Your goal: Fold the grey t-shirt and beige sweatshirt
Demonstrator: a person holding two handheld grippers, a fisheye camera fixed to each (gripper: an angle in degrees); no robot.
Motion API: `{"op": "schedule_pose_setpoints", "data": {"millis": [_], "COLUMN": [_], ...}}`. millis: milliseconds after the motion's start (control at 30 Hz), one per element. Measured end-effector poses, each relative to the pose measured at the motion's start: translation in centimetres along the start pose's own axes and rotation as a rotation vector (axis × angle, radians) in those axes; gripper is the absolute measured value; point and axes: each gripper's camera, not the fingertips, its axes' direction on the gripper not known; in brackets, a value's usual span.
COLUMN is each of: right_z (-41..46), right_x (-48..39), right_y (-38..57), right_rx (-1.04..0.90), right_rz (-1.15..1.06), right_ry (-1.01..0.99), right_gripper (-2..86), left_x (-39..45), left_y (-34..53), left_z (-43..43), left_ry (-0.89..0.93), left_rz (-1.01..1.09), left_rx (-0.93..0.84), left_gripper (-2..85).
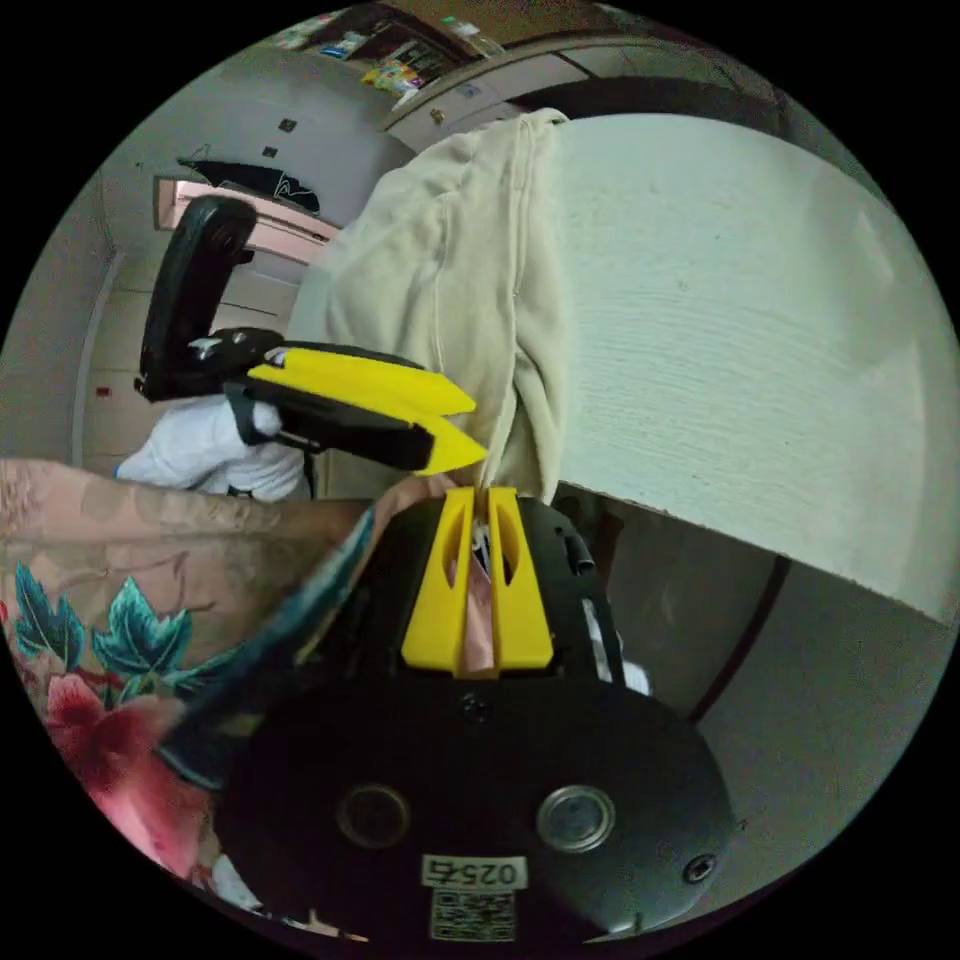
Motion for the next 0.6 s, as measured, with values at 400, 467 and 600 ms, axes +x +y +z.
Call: {"op": "schedule_pose_setpoints", "data": {"millis": [400, 467, 600], "right_z": [-1.6, -1.6, -2.4], "right_x": [-5.4, -4.8, -2.7], "right_y": [4.2, 4.5, 5.7], "right_rx": [0.028, -0.015, -0.017], "right_rz": [-0.233, -0.232, -0.130], "right_ry": [0.221, 0.191, 0.205], "right_gripper": [-0.2, 0.1, 3.2], "left_x": [-2.0, -2.6, -4.1], "left_y": [-7.1, -8.4, -8.5], "left_z": [3.5, 3.9, 2.4], "left_ry": [-0.180, -0.186, -0.098], "left_rz": [-0.233, -0.263, -0.337], "left_rx": [-0.118, -0.134, -0.070], "left_gripper": [0.5, -1.3, -1.6]}}
